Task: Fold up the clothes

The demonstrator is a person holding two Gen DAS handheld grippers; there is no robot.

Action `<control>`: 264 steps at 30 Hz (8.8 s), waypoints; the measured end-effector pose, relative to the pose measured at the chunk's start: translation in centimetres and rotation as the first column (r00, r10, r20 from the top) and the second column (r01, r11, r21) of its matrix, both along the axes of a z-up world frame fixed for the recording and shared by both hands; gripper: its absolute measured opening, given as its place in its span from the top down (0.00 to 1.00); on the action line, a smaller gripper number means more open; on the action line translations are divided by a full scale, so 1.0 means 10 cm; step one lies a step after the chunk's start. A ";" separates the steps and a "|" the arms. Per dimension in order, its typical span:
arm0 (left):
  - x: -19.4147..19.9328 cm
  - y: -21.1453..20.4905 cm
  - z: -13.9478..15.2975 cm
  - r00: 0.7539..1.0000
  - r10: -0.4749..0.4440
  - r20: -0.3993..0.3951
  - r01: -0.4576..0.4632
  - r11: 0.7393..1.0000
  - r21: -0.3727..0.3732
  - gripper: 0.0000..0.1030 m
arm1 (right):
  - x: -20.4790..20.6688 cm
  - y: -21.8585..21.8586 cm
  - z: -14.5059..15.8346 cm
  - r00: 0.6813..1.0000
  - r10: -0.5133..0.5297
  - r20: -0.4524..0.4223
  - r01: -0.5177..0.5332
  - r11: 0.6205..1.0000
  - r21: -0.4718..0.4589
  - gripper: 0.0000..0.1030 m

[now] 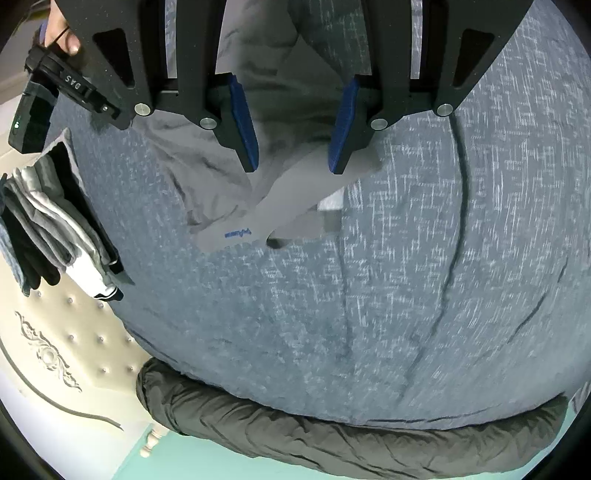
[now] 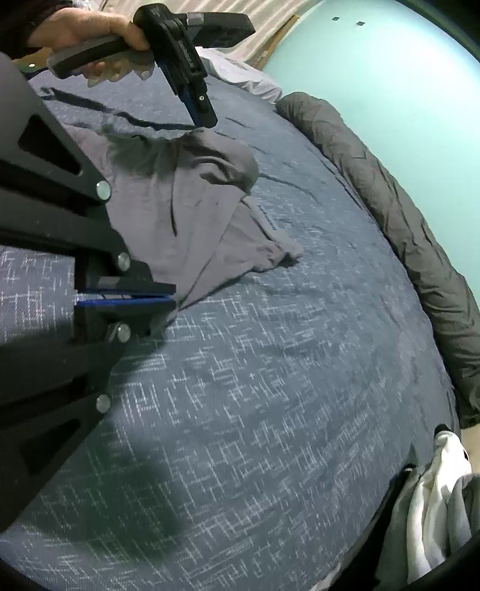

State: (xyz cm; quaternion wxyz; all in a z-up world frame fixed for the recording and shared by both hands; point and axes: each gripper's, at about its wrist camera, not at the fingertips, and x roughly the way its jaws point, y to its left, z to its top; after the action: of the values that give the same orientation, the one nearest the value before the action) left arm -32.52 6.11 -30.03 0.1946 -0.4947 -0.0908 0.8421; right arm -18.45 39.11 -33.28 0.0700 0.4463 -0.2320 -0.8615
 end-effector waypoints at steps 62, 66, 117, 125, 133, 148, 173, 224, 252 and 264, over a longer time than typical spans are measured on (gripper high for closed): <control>-0.52 0.34 -0.02 0.999 -0.051 0.005 0.051 0.982 -0.182 0.51 | 0.03 0.02 -0.04 1.000 -0.009 0.011 0.009 0.999 -0.053 0.98; -0.57 0.33 -0.11 0.998 -0.051 0.026 0.055 0.979 -0.194 0.51 | 0.03 0.03 -0.03 1.000 -0.010 0.009 0.010 0.998 -0.066 0.98; -0.72 0.08 -0.17 0.994 -0.099 0.035 0.103 0.987 -0.122 0.49 | 0.34 0.19 -0.08 0.998 -0.051 0.024 0.054 0.992 -0.116 0.98; -0.86 0.26 -0.38 0.990 -0.105 0.092 0.112 0.991 -0.079 0.68 | 0.33 0.21 -0.12 0.998 -0.059 0.033 0.063 0.991 -0.114 0.98; -0.83 0.19 -0.35 0.990 -0.104 0.098 0.106 0.994 -0.013 0.93 | 0.34 0.24 -0.13 0.998 -0.059 0.036 0.063 0.991 -0.118 0.98; -0.60 -0.10 -0.22 0.996 -0.043 0.082 0.047 0.998 -0.047 0.62 | 0.33 0.24 -0.16 0.997 -0.067 0.045 0.072 0.989 -0.131 0.98; -0.44 -0.23 -0.29 0.995 -0.059 0.083 0.054 0.997 0.055 1.00 | 0.28 0.22 -0.24 0.996 -0.057 0.064 0.065 0.990 -0.129 0.98; -0.53 -0.53 -0.43 0.990 0.056 0.130 -0.070 0.992 0.103 0.58 | 0.23 0.32 -0.26 0.993 -0.059 0.098 0.074 0.985 -0.157 0.95; -0.22 -0.88 -0.46 0.991 0.052 0.124 -0.068 0.989 0.134 0.54 | -1.57 -0.66 0.37 0.969 0.245 0.022 -0.245 0.969 0.018 0.63; -0.25 -0.88 -0.41 0.991 0.055 0.119 -0.072 0.987 0.146 0.51 | -1.91 -0.99 0.09 0.941 0.311 0.133 -0.332 0.927 0.174 0.85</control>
State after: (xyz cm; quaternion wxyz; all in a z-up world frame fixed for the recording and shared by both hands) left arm -35.02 -2.70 -34.15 0.1988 -0.5229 -0.1805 0.8090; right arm -37.53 29.20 -32.36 0.1544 0.5268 -0.0739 -0.8326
